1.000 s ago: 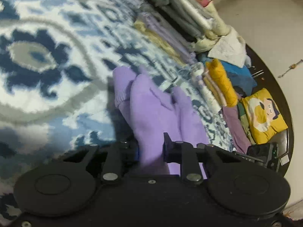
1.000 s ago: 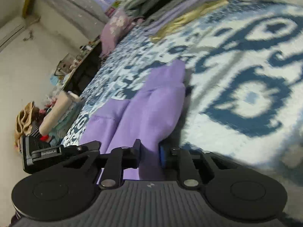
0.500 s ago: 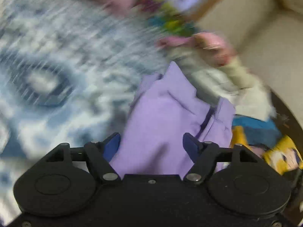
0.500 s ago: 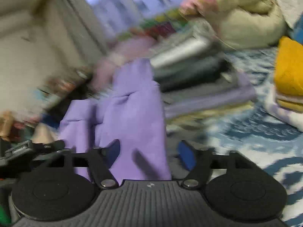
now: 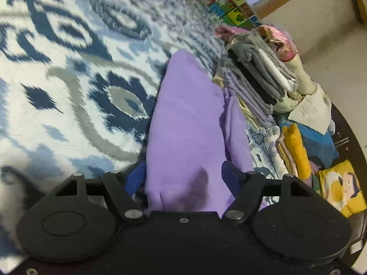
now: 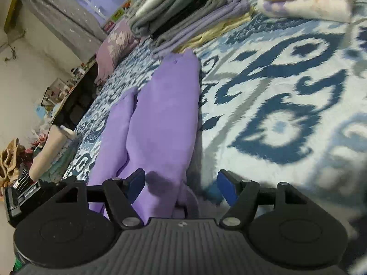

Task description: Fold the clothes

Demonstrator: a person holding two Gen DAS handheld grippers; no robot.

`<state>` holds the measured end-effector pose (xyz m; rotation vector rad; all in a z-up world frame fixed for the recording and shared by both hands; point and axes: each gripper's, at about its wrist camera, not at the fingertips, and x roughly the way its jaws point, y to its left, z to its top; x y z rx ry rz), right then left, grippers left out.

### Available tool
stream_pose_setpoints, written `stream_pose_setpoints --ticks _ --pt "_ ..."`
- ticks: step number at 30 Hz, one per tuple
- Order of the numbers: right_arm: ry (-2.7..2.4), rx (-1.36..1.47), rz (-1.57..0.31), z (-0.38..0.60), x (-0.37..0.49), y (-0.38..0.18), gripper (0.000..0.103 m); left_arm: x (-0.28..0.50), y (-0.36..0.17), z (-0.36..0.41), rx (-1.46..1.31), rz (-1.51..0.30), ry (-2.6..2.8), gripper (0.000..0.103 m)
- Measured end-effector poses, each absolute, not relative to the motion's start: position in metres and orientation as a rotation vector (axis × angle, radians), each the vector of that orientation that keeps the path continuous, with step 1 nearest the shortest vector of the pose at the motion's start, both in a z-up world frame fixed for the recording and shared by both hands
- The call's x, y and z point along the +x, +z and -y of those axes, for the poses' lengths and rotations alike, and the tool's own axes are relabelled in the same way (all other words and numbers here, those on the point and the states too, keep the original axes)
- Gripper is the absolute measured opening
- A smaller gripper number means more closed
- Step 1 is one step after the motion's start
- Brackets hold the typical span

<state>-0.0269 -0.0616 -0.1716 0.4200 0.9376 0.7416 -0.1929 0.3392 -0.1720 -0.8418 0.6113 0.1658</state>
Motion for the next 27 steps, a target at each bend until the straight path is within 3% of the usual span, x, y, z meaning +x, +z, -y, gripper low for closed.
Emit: stream_pose_setpoints --ticks 8,16,27 --pt "0.832 0.255 -0.888 0.076 -0.066 -0.126 0.07 -0.238 -0.131 -0.293 -0.434 -0.635 0.069 0.073" --pt "0.985 -0.38 -0.648 0.059 -0.121 -0.083 0.07 -0.263 -0.13 -0.232 0.163 -0.636 -0.084 0.073" --pt "1.053 -1.123 -0.285 0.008 -0.186 -0.127 0.068 -0.244 -0.167 -0.202 0.707 -0.69 -0.189 0.073"
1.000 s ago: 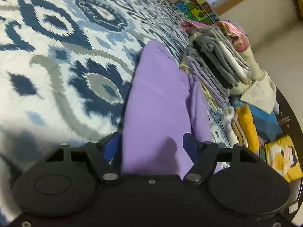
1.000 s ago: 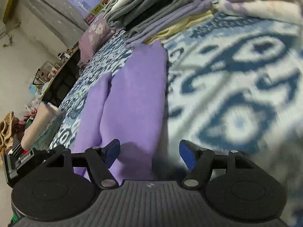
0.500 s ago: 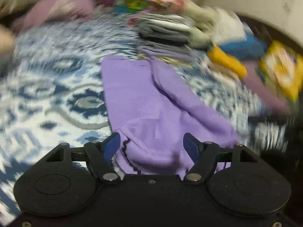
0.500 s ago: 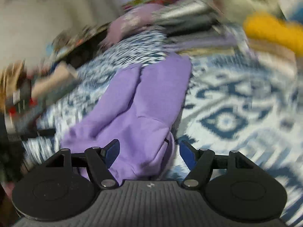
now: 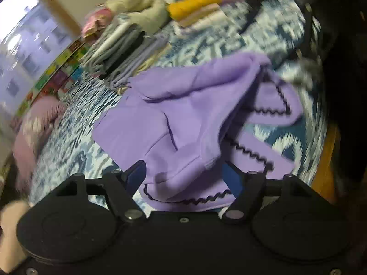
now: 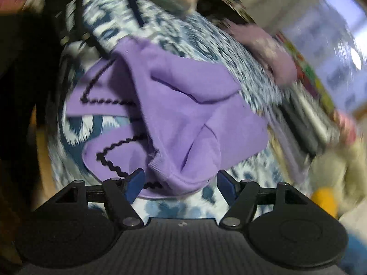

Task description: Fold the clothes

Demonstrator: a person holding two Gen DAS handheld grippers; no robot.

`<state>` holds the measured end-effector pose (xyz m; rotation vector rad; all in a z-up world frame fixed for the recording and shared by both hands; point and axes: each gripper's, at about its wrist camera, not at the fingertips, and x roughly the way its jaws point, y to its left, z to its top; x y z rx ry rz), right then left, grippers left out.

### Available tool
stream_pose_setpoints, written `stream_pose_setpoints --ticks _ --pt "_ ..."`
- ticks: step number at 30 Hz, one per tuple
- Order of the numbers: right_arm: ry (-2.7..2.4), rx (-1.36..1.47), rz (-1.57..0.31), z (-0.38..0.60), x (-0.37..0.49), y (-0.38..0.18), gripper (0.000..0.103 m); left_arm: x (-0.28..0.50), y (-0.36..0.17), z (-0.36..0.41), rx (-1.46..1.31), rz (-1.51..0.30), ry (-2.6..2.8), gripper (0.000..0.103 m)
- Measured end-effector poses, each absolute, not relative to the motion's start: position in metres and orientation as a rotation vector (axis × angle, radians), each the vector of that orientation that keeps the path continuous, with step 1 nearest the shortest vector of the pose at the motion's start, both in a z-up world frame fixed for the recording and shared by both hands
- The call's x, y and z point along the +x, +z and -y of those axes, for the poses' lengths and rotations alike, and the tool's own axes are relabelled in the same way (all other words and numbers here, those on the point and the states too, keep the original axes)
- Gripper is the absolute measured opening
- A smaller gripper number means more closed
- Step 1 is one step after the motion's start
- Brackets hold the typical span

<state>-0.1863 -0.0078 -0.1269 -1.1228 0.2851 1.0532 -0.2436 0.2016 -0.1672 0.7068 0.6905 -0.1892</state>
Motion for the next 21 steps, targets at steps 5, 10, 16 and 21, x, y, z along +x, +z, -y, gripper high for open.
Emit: stream_pose_setpoints --ticks 5,10,16,21 --pt "1.118 -1.236 -0.203 -0.005 -0.188 -0.134 0.054 -0.23 -0.172 -0.205 0.806 -0.718 -0.265 0.072" --pt "1.19 -1.273 -0.215 -0.013 -0.174 -0.14 0.035 -0.207 -0.166 -0.212 0.784 -0.754 -0.332 0.03" --pt "1.211 -1.185 -0.284 -0.031 -0.132 -0.122 0.013 -0.147 -0.147 -0.242 0.654 -0.843 -0.385 0.015" --pt "1.119 -1.073 -0.338 -0.065 -0.066 -0.09 0.012 -0.082 -0.115 -0.271 0.596 -0.805 -0.243 0.012"
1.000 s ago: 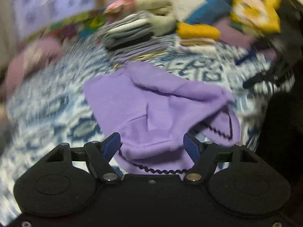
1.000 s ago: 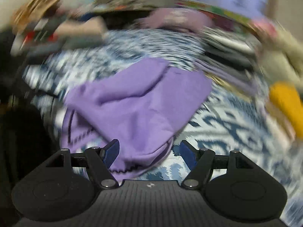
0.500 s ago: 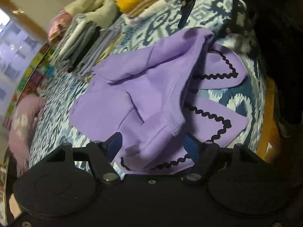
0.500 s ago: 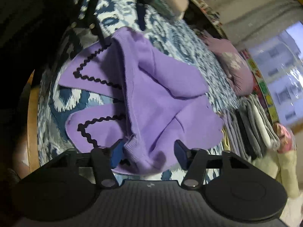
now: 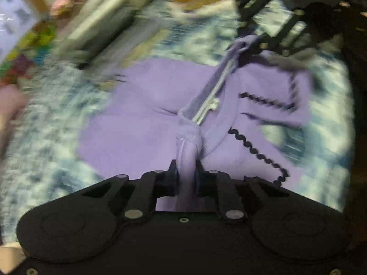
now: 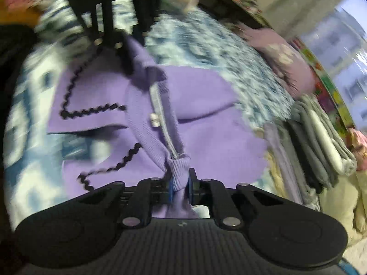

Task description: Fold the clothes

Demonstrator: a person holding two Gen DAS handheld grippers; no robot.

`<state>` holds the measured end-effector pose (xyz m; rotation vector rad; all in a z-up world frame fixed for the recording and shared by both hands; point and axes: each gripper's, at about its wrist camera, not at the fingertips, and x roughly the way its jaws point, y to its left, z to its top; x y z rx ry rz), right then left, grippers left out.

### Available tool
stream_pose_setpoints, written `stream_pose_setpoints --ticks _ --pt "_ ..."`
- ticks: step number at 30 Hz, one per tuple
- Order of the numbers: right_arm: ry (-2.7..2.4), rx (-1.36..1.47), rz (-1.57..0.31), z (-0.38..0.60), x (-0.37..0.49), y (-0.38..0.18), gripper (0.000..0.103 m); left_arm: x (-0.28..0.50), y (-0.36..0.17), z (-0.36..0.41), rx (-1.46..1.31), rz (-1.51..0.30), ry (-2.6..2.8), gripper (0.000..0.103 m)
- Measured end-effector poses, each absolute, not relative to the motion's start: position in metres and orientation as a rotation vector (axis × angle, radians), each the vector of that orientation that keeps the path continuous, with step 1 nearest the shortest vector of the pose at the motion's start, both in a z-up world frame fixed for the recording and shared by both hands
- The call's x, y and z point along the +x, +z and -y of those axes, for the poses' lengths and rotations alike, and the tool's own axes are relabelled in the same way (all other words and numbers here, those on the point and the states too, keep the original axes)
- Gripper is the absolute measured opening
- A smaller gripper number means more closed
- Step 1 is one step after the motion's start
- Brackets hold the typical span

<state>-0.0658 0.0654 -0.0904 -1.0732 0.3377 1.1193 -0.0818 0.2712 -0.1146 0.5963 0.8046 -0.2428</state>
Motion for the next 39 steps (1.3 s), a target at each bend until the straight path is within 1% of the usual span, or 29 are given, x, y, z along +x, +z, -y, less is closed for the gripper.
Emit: stream_pose_setpoints --ticks 2,3,5,7,8,9,11,12,13,14,15,16,18,19,20,21,22,24,25,27,29,30,31,32,33,35,37,39 --pt "1.03 -1.027 -0.279 -0.075 -0.047 -0.072 0.011 -0.074 -0.09 -0.273 0.609 -0.687 -0.114 0.012" --pt "0.979 -0.995 -0.237 -0.078 -0.04 -0.06 0.011 -0.085 -0.08 -0.266 0.662 -0.584 -0.052 0.011" --pt "0.874 -0.885 -0.086 -0.071 -0.047 -0.03 0.013 -0.118 -0.064 -0.248 0.798 -0.36 0.05 0.011" --pt "0.915 -0.799 -0.015 -0.051 -0.069 -0.012 0.013 -0.167 -0.076 -0.226 0.929 -0.246 0.031 0.011" --pt "1.027 -0.807 -0.024 -0.038 -0.087 -0.013 0.013 -0.195 -0.094 -0.214 0.985 -0.259 -0.037 0.011" --pt "1.137 -0.893 -0.026 -0.028 -0.11 -0.027 0.013 -0.223 -0.119 -0.202 1.032 -0.312 -0.135 0.011" --pt "1.318 -1.195 -0.033 -0.007 -0.162 -0.075 0.012 -0.264 -0.165 -0.184 1.079 -0.461 -0.299 0.022" --pt "1.368 -1.303 -0.088 0.001 -0.178 -0.098 0.011 -0.283 -0.187 -0.177 1.093 -0.541 -0.377 0.022" --pt "1.409 -1.369 -0.161 0.01 -0.189 -0.118 0.011 -0.298 -0.202 -0.171 1.094 -0.585 -0.412 0.023" --pt "1.435 -1.415 -0.215 0.017 -0.198 -0.134 0.013 -0.309 -0.211 -0.167 1.085 -0.602 -0.416 0.024" --pt "1.423 -1.415 -0.215 0.023 -0.202 -0.14 0.017 -0.316 -0.213 -0.166 1.058 -0.61 -0.4 0.025" --pt "1.409 -1.401 -0.218 0.027 -0.205 -0.143 0.017 -0.319 -0.211 -0.167 1.019 -0.611 -0.369 0.027" --pt "1.368 -1.296 -0.236 0.031 -0.207 -0.135 0.019 -0.322 -0.205 -0.169 0.959 -0.604 -0.318 0.043" --pt "1.352 -1.255 -0.238 0.033 -0.207 -0.131 0.021 -0.32 -0.201 -0.171 0.951 -0.593 -0.303 0.058" --pt "1.346 -1.248 -0.22 0.035 -0.208 -0.13 0.027 -0.318 -0.197 -0.174 0.942 -0.582 -0.288 0.06" --pt "1.339 -1.258 -0.204 0.036 -0.208 -0.129 0.037 -0.315 -0.191 -0.176 0.914 -0.58 -0.271 0.06" --pt "1.331 -1.269 -0.192 0.037 -0.208 -0.13 0.039 -0.311 -0.186 -0.179 0.877 -0.577 -0.257 0.06" --pt "1.313 -1.295 -0.165 0.038 -0.207 -0.133 0.045 -0.306 -0.184 -0.184 0.888 -0.55 -0.245 0.06" --pt "1.303 -1.322 -0.143 0.038 -0.209 -0.139 0.047 -0.302 -0.189 -0.184 0.933 -0.544 -0.253 0.06" --pt "1.287 -1.398 -0.096 0.037 -0.215 -0.154 0.055 -0.296 -0.205 -0.179 1.064 -0.544 -0.286 0.06" --pt "1.261 -1.472 -0.052 0.032 -0.213 -0.171 0.055 -0.288 -0.218 -0.174 1.154 -0.547 -0.308 0.06" --pt "1.245 -1.486 -0.033 0.031 -0.21 -0.178 0.054 -0.281 -0.22 -0.175 1.153 -0.554 -0.306 0.056" --pt "1.231 -1.469 -0.028 0.026 -0.205 -0.179 0.052 -0.273 -0.222 -0.175 1.153 -0.56 -0.305 0.037" --pt "1.22 -1.444 -0.031 0.022 -0.2 -0.179 0.04 -0.266 -0.22 -0.178 1.13 -0.57 -0.302 0.025" --pt "1.217 -1.402 -0.057 0.019 -0.194 -0.174 0.021 -0.256 -0.21 -0.185 1.065 -0.581 -0.3 0.014" --pt "1.228 -1.311 -0.117 0.011 -0.181 -0.157 0.012 -0.232 -0.181 -0.202 0.898 -0.6 -0.296 0.013" --pt "1.253 -1.189 -0.199 0.0 -0.158 -0.128 0.012 -0.2 -0.151 -0.224 0.747 -0.628 -0.274 0.013" --pt "1.236 -1.077 -0.254 -0.015 -0.126 -0.099 0.012 -0.167 -0.124 -0.246 0.661 -0.638 -0.249 0.012"
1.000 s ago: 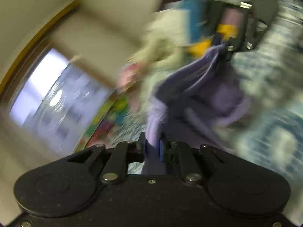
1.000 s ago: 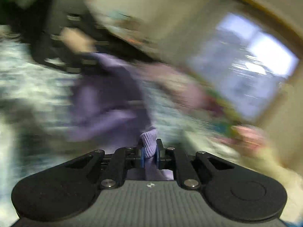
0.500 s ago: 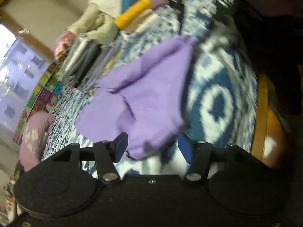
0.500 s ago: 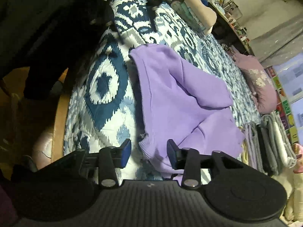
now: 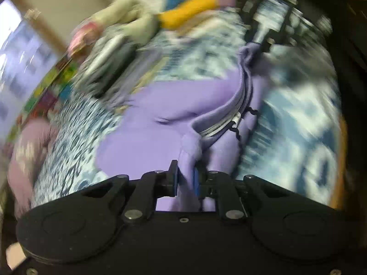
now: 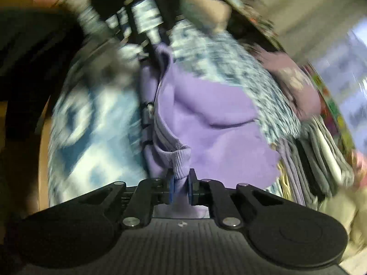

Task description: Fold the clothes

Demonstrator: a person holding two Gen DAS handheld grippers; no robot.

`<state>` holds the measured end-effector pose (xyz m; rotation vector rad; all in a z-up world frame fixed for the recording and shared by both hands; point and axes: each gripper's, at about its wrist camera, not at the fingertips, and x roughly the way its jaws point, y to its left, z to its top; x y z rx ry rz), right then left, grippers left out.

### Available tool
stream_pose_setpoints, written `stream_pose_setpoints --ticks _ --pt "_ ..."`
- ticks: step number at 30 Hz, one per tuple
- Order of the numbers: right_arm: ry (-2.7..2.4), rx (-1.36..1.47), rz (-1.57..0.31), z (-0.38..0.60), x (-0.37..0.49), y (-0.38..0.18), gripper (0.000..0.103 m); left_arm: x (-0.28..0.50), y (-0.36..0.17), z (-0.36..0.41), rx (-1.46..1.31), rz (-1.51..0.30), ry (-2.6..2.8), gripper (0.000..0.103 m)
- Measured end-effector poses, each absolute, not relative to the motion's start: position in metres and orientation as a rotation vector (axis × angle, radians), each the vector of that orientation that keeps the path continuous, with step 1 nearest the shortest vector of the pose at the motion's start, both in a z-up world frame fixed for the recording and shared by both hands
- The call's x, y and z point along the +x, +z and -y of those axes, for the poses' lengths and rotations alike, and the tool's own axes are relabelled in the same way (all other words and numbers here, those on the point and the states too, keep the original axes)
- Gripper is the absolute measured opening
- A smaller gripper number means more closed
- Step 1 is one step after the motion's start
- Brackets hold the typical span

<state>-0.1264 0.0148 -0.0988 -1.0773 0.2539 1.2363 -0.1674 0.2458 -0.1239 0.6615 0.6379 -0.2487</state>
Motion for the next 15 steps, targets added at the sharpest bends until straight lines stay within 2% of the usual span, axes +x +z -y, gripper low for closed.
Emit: stream_pose_setpoints --ticks 3,7,8,10,13,15 --pt "1.179 -0.95 -0.327 -0.039 -0.07 -0.061 0.012 -0.118 -0.094 -0.27 0.58 -0.667 -0.245 0.011" --pt "1.12 -0.896 -0.42 -0.073 -0.004 -0.039 0.012 -0.054 -0.07 -0.29 0.578 -0.716 -0.189 0.01" --pt "1.093 -0.899 -0.406 -0.081 0.008 -0.032 0.011 -0.048 -0.057 -0.291 0.608 -0.663 -0.123 0.01" --pt "1.007 -0.834 -0.29 -0.087 0.021 -0.002 0.01 -0.041 -0.022 -0.291 0.671 -0.486 0.049 0.01" --pt "0.869 -0.684 0.006 -0.074 0.012 0.052 0.011 -0.088 0.017 -0.268 0.839 -0.13 0.185 0.009" --pt "0.892 -0.655 0.204 -0.046 -0.025 0.065 0.012 -0.126 0.008 -0.251 0.959 -0.051 0.166 0.009"
